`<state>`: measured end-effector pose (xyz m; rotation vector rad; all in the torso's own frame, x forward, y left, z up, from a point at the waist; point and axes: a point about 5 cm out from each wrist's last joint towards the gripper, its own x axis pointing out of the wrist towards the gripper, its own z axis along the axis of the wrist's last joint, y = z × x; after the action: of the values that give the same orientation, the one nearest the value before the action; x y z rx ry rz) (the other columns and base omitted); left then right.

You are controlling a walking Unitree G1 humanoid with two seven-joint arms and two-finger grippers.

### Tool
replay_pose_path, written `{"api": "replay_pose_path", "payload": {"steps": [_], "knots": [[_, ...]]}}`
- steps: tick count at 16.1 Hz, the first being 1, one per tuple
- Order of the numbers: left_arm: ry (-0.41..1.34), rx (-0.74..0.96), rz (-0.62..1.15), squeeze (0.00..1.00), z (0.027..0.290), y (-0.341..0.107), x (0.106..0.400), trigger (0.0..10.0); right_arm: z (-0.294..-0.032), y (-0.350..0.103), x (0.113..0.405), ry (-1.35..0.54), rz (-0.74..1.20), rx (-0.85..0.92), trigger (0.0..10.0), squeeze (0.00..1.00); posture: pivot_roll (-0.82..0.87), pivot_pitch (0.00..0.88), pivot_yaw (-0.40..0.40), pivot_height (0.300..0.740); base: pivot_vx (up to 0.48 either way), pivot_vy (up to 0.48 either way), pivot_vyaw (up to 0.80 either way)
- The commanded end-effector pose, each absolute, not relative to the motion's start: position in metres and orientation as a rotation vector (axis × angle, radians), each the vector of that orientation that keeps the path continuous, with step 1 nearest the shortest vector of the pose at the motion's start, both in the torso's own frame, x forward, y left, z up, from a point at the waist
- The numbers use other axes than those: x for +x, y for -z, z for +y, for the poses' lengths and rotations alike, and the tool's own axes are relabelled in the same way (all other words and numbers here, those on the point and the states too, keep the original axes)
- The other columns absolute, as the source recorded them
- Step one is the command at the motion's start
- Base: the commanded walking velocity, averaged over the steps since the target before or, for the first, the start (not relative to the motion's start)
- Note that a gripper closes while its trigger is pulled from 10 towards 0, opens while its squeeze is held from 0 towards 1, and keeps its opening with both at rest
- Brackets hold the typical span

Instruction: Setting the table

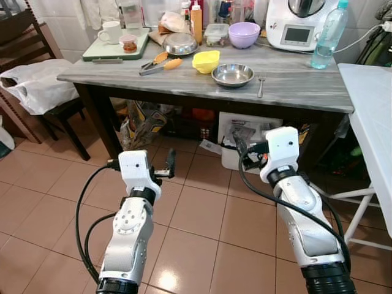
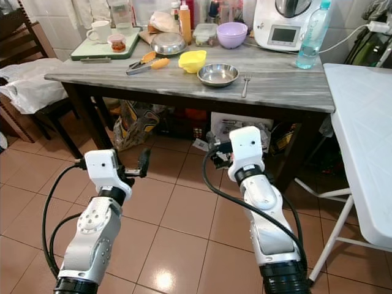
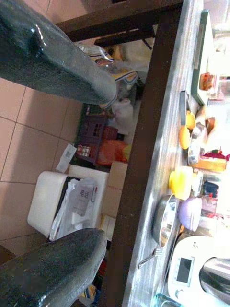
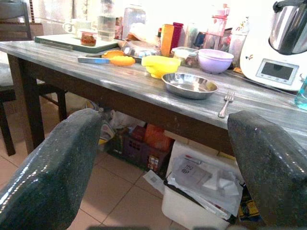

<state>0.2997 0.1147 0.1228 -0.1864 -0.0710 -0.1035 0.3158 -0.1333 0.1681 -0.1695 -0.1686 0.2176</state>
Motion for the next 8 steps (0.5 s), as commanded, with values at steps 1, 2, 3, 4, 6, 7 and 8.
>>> {"api": "replay_pose_path", "payload": {"steps": [1,2,3,4,6,7,8], "knots": [[0.086,-0.161,-0.079,0.00,0.120,-0.123,0.301,10.0,-0.130,-0.167,0.318,-0.220,-0.168,-0.170,10.0,0.00,-0.26,0.009,0.082,0.740,0.000,0.000,0.00],[0.065,-0.137,-0.094,0.00,0.124,-0.124,0.300,10.0,-0.131,-0.165,0.316,-0.212,-0.162,-0.149,10.0,0.00,-0.26,0.005,0.087,0.740,0.000,0.000,0.00],[0.016,-0.113,-0.097,0.00,0.137,-0.122,0.298,10.0,-0.134,-0.159,0.309,-0.202,-0.150,-0.128,10.0,0.00,-0.25,0.006,0.095,0.740,0.000,0.000,0.00],[-0.018,-0.091,-0.094,0.00,0.146,-0.119,0.295,10.0,-0.138,-0.155,0.302,-0.186,-0.142,-0.132,10.0,0.00,-0.25,0.006,0.100,0.740,0.000,0.000,0.00],[-0.106,-0.044,-0.084,0.00,0.166,-0.112,0.287,10.0,-0.156,-0.141,0.286,-0.117,-0.109,-0.139,10.0,0.00,-0.26,0.004,0.114,0.740,0.000,0.000,0.00],[-0.118,-0.031,-0.079,0.00,0.170,-0.111,0.286,10.0,-0.160,-0.139,0.283,-0.098,-0.103,-0.144,10.0,0.00,-0.26,0.005,0.117,0.740,0.000,0.000,0.00],[-0.136,-0.018,-0.068,0.00,0.176,-0.107,0.284,10.0,-0.167,-0.136,0.278,-0.066,-0.091,-0.147,10.0,0.00,-0.27,0.008,0.124,0.740,0.000,0.000,0.00]]}}
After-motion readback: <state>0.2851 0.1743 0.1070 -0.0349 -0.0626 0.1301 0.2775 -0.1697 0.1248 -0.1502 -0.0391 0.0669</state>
